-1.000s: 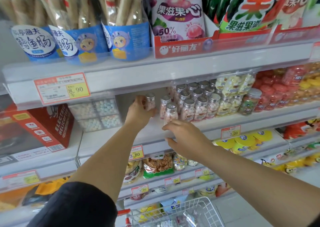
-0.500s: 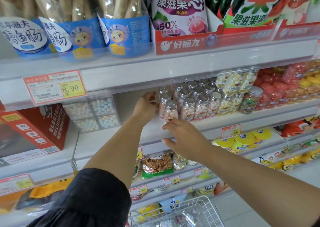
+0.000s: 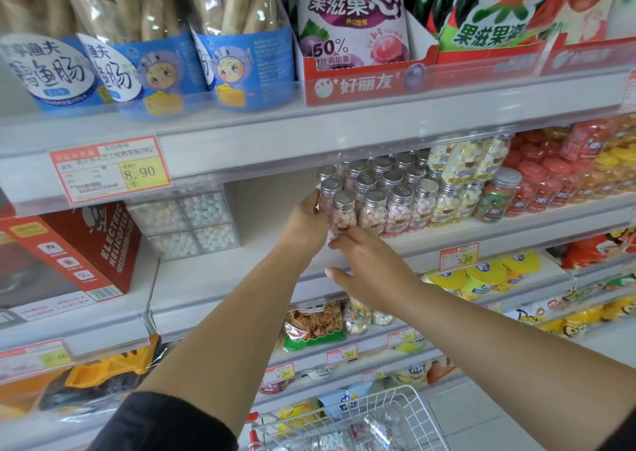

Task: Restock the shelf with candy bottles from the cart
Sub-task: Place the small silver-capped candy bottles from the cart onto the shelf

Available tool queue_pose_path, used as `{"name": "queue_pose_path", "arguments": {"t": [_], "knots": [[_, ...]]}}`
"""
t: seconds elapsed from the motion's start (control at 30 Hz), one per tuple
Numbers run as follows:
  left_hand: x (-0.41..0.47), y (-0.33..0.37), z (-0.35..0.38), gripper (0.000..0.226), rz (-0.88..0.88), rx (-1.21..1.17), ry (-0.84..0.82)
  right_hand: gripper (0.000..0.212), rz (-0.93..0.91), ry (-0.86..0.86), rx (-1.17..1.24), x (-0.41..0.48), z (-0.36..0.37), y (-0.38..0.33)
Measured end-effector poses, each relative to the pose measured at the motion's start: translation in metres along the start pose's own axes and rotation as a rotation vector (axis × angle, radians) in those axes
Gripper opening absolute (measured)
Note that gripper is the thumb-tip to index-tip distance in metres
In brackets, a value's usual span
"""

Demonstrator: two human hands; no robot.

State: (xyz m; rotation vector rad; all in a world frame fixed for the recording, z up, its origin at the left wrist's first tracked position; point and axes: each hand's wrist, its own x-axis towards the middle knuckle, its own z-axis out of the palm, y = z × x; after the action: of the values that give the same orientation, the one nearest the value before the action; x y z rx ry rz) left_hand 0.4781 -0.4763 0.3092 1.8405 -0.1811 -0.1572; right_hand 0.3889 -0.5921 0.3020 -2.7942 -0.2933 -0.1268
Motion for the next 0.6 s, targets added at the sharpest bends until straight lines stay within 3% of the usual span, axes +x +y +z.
{"name": "queue_pose_path", "arguments": {"t": [0.27,0.6], "knots": [[0.014,-0.002,-0.002,0.014,0.048,0.167,0.055,0.054,0.035,-0.002,0.054,-0.005,0.000,0.000],[0.027,0.001,0.000,0.014,0.068,0.262,0.079,0.056,0.053,-0.039,0.087,0.002,-0.002,-0.007]]}}
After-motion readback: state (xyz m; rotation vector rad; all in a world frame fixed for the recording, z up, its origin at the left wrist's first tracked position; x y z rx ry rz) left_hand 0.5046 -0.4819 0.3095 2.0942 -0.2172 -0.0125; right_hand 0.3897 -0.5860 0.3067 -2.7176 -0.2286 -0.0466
